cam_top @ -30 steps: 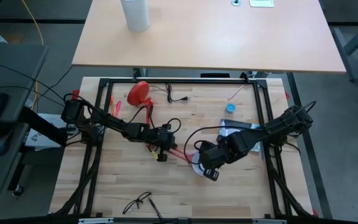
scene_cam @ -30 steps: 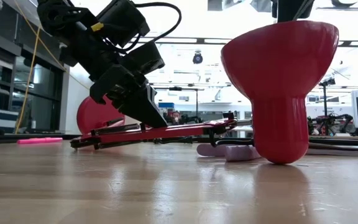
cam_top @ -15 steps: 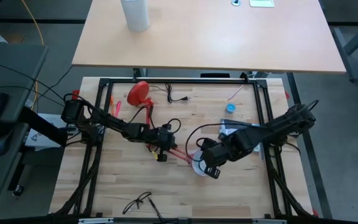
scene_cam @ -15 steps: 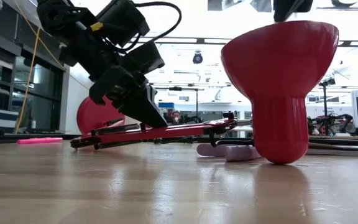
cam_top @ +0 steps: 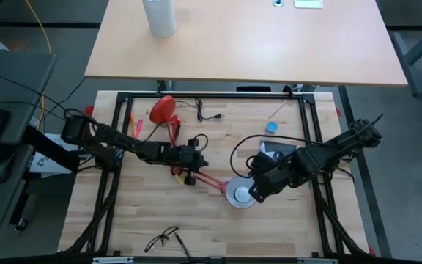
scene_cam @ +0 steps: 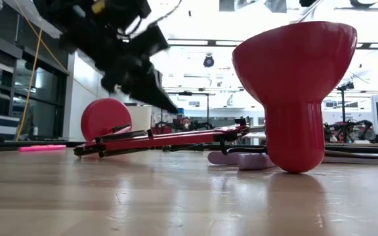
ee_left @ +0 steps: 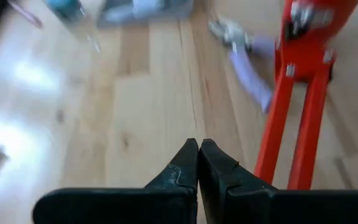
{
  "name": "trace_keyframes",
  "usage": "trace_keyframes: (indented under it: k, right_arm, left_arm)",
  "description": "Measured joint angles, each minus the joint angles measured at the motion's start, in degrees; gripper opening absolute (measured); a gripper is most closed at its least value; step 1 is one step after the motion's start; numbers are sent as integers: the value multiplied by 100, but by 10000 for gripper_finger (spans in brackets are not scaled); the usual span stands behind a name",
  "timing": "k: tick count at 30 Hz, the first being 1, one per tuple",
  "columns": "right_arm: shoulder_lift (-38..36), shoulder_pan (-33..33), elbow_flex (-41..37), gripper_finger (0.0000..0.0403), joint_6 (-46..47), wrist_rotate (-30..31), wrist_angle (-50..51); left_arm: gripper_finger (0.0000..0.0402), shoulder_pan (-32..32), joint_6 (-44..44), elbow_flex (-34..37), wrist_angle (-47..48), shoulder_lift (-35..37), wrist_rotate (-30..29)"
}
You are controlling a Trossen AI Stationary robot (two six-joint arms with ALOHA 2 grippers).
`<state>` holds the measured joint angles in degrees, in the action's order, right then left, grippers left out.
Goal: Screw lightbulb
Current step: Insert the lightbulb into the desk lamp
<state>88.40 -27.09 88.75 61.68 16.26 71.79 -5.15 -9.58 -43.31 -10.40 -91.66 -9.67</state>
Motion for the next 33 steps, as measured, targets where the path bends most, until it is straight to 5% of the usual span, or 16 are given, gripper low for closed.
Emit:
trace_keyframes:
  k: [7, 10, 14, 20, 25, 30, 33]
  right_arm:
    - [42, -373, -1, 0, 633, -126, 1]
    - [-4, -459, -260, 0, 1046, -529, -152]
    - [-207, -406, -1002, 0, 1440, -776, -911]
    - [-989, -22, -2138, 0, 1167, -544, -2440]
    - [-1538, 389, -3174, 0, 1138, -1112, -3196]
    - [-1758, 537, -3971, 0, 989, -1519, -4762]
    - [-1782, 574, -4087, 0, 952, -1520, -5402]
  left_arm:
    - [0, -96, 443, -602, 514, 974, 376]
    - [0, -407, -145, -1095, 517, 1069, 704]
    - [0, -776, -928, -1804, 638, 677, 714]
    - [0, -1164, -520, -2779, 982, -267, 627]
    - [0, -1528, -310, -3318, 983, -1098, 122]
    - [0, -1856, -749, -3773, 1042, -1737, -1205]
    - [0, -1927, -886, -4062, 1205, -1906, -1318]
